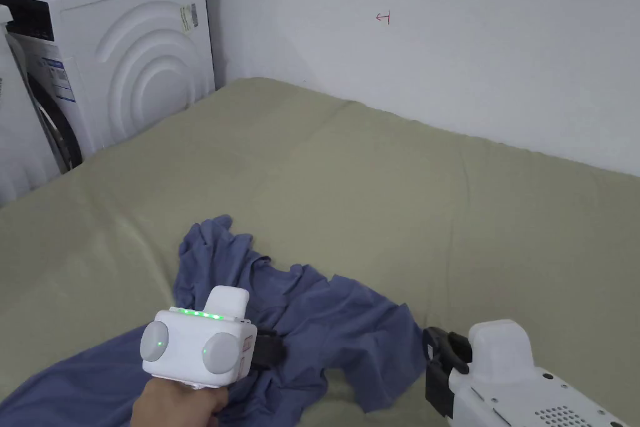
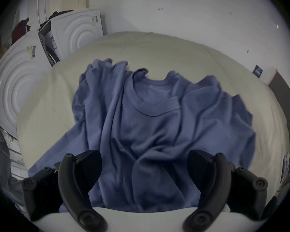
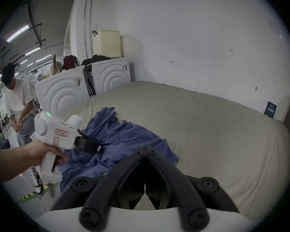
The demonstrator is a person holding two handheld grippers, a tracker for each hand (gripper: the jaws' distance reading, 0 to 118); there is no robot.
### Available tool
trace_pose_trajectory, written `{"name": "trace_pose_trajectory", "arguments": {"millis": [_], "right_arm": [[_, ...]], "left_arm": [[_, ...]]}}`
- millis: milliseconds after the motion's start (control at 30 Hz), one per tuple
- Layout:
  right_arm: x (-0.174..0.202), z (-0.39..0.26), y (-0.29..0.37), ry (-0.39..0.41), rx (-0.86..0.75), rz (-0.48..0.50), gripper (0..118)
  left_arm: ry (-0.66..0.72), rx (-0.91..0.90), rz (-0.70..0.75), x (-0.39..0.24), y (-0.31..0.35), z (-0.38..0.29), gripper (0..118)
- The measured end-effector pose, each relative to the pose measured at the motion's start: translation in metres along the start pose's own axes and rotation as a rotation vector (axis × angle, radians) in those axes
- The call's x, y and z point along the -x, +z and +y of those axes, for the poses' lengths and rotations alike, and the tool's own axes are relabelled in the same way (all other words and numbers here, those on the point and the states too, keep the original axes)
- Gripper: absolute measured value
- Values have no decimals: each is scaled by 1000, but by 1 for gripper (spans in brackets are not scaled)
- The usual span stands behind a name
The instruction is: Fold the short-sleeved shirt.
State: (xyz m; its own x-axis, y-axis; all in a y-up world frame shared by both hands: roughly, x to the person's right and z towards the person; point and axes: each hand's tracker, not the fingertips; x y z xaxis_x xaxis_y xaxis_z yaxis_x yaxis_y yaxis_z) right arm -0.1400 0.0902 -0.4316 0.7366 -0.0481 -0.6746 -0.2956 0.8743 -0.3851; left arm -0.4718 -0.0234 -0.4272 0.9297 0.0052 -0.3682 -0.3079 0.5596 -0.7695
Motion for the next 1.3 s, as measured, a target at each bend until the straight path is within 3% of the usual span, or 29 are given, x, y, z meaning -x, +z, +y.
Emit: {"name": "trace_pose_trajectory", "arguments": {"millis": [200, 233, 267, 300, 367, 433, 500, 567, 633, 833, 1100, 1200, 1300], "right_arm": [[-6, -8, -3, -8, 19, -8, 0], [-7, -8, -1, -11, 20, -9, 0], [-8, -9, 1, -14, 21, -10, 0], [-9, -9, 4, -16, 20, -9, 0], [-10, -10, 11, -22, 9, -12, 0], [-14, -9, 20, -38, -1, -16, 0], [-22, -10, 34, -58, -11, -20, 0], [-31, -13, 49, -66, -24, -39, 0], [-45, -19, 65, -79, -33, -69, 0], [-98, -39, 140, -128, -61, -215, 0], [-188, -95, 255, -202, -70, -466, 0], [-217, -114, 288, -228, -65, -548, 0], [-239, -130, 309, -249, -57, -599, 0]], "left_arm": [[-11, 7, -9, 1, -23, -3, 108], [-11, 16, -8, 1, -20, -1, 95], [-14, 16, -13, 2, -10, 0, 62], [-24, -44, -40, -3, 5, -2, 9], [-80, -86, 14, -8, 13, 0, 9], [-45, -8, -72, 1, -7, -1, 9], [-44, -64, -71, -3, 3, -3, 9], [-5, -141, -220, -28, 22, -3, 9], [-90, -188, -237, -62, 33, 2, 10], [-193, -223, -514, -215, 48, 10, 10], [-405, -254, -858, -479, 112, -18, 10], [-476, -225, -936, -551, 131, -36, 9], [-613, -176, -836, -597, 126, -60, 9]]}}
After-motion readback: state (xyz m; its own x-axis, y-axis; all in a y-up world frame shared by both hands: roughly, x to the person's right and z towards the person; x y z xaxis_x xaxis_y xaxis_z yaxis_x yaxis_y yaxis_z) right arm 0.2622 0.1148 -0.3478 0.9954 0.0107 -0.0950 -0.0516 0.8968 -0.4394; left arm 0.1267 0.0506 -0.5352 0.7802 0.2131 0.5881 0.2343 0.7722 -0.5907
